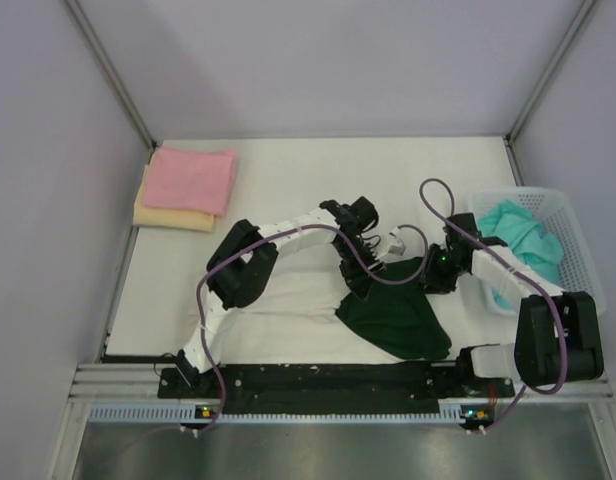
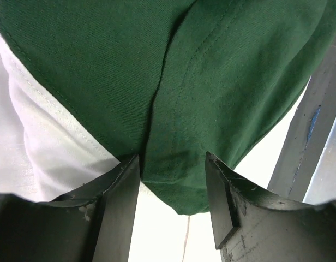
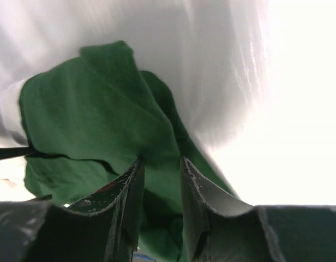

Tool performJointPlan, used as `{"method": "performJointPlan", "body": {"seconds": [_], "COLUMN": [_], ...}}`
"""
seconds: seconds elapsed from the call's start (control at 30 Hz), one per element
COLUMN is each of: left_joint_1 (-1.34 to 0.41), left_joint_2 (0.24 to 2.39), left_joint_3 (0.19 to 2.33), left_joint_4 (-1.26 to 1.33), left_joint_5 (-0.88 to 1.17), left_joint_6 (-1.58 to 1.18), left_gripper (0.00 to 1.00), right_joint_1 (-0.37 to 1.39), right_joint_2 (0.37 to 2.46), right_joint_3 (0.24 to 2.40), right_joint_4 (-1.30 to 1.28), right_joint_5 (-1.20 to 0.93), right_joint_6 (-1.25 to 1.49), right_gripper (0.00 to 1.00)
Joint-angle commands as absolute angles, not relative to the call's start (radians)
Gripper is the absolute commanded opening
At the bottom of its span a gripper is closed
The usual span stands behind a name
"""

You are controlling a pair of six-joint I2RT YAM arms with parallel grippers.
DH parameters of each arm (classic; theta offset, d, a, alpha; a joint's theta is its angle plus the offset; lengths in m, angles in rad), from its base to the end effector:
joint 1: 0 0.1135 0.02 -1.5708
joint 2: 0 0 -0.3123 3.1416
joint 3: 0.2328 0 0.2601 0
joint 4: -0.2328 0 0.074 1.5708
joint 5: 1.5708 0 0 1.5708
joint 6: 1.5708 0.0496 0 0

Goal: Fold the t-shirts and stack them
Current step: Fold the other side of the tshirt into a rectangle

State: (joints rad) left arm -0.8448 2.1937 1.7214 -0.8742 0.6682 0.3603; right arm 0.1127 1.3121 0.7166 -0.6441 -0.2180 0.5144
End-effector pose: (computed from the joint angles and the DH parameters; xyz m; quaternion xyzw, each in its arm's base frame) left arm 0.2957 -0.3794 0.1953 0.5623 0.7526 -0.3417 0.0245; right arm 0.2205 0.0357 0.2074 0.1780 0.9643 0.1526 0.1228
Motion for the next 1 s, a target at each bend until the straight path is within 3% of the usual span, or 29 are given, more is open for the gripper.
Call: {"method": "performJointPlan", "body": {"seconds": [0.0,0.1,0.2,0.27,0.63,0.97], "left_joint_1": [-0.854,-0.859,-0.859,-0.859,-0.854,-0.854], "left_joint_2": [2.206,2.21,2.201,2.192,2.019,1.985], "left_joint_3": [1.712,1.712,1.718,1.72,1.638,1.549], "left_joint_4": [-0.861,-0.861,-0.87,-0.876,-0.888,-0.936], "left_joint_5": [0.704,0.727,0.739,0.744,0.733,0.781], "left_joint_6": [0.334,0.336,0.347,0.351,0.411,0.466], "left_gripper": [0.56,0.49,0.17,0.0,0.0,0.0], "right_joint_1": [0.1,0.098,0.098,0.098,0.1,0.114], "right_joint_2": [1.318,1.299,1.27,1.252,1.066,0.936], "right_joint_3": [0.674,0.646,0.629,0.623,0.592,0.572], "right_joint_4": [-0.568,-0.565,-0.566,-0.574,-0.696,-0.845], "right_joint_5": [-0.187,-0.189,-0.189,-0.189,-0.215,-0.25], "right_joint_6": [0.531,0.54,0.555,0.569,0.656,0.71], "right_gripper": [0.28,0.14,0.01,0.0,0.0,0.0]}}
